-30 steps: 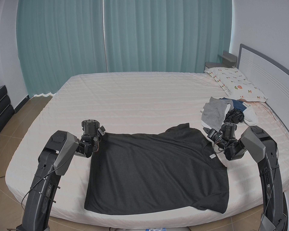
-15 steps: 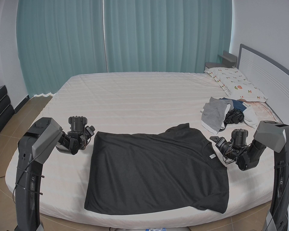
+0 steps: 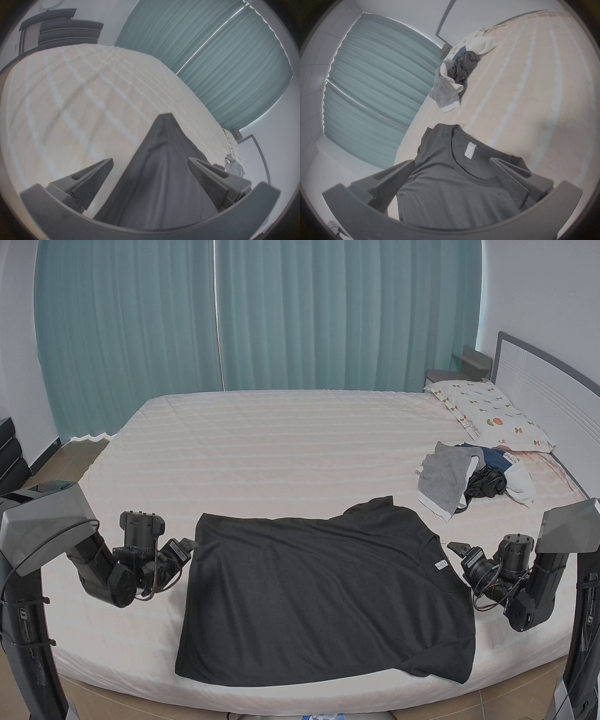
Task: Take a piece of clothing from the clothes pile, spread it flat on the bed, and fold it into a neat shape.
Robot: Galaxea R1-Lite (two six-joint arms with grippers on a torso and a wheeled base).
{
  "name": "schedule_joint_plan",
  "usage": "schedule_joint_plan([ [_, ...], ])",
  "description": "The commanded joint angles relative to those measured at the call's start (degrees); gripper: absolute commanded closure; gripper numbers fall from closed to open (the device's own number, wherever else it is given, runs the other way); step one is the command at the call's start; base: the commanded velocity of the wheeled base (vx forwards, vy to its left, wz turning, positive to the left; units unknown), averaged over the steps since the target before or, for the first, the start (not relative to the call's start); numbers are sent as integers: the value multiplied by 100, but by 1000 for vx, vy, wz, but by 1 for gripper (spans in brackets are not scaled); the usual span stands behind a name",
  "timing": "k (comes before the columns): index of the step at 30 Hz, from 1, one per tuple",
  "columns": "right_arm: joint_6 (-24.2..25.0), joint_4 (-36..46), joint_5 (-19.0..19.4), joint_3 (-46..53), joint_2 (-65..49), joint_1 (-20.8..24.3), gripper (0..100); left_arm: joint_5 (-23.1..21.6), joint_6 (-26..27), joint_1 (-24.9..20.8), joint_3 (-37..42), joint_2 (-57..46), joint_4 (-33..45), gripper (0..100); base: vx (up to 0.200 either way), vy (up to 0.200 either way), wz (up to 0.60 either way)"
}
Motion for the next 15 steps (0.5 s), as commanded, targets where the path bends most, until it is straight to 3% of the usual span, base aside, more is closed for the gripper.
schedule_joint_plan([
  [1, 370, -667, 65, 892, 317, -50, 0, -196, -492, -546, 1799, -853, -1060, 0, 0, 0, 0],
  [6, 484, -667, 206, 1191, 176, -129, 0, -196, -896, -590, 2212, -801, -1455, 0, -160, 0, 0],
  [11, 484, -667, 628, 1366, -35, -305, 0, -222, -923, -598, 2458, -783, -1613, 0, -200, 0, 0],
  [15, 422, -667, 645, 1472, -43, -296, 0, -319, -914, -590, 2590, -634, -1622, 0, -150, 0, 0],
])
